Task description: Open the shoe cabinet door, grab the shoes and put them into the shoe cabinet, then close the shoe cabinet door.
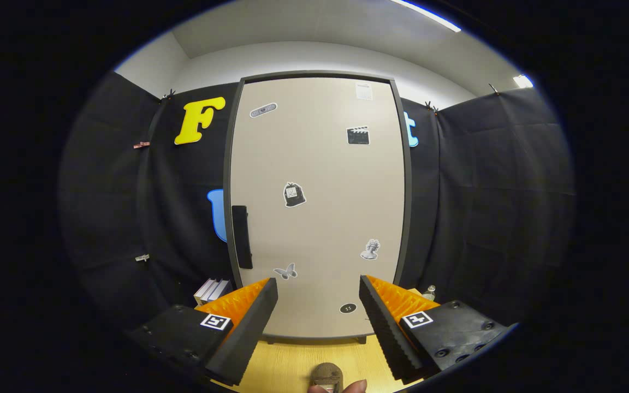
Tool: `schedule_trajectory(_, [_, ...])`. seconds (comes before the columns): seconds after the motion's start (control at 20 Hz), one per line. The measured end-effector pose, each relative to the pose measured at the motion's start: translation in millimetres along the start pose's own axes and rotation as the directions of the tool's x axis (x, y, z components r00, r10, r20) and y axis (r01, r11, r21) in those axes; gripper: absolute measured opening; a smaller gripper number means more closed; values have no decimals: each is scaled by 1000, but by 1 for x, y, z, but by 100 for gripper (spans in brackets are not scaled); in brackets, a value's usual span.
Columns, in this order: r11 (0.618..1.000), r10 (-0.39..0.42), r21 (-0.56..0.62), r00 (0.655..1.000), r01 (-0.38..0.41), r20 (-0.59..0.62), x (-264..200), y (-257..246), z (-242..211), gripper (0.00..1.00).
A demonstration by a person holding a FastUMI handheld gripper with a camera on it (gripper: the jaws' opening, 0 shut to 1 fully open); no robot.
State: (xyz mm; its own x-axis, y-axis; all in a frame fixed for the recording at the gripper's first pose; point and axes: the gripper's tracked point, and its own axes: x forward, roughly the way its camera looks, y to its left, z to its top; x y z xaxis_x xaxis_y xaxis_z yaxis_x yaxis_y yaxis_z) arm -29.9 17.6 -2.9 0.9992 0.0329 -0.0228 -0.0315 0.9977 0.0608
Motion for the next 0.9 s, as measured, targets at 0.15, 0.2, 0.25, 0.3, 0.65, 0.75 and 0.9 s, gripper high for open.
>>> schedule_trajectory(0.15, [1000,-4,-6,1000,4,9,-4,-1,0,98])
schedule_trajectory(0.2, [1000,-7,-8,1000,7,10,-3,-1,0,98])
schedule_trajectory(0.25, [1000,-6,-7,1000,6,12,-1,0,1,98])
schedule_trajectory(0.3, [1000,-3,-3,1000,3,13,1,3,2,98])
schedule_trajectory(0.65, [999,36,38,999,-38,36,50,42,17,98])
schedule_trajectory(0.75, [998,52,41,998,-54,37,70,59,17,98])
schedule_trajectory(0.9, [997,61,44,998,-62,33,103,82,12,98])
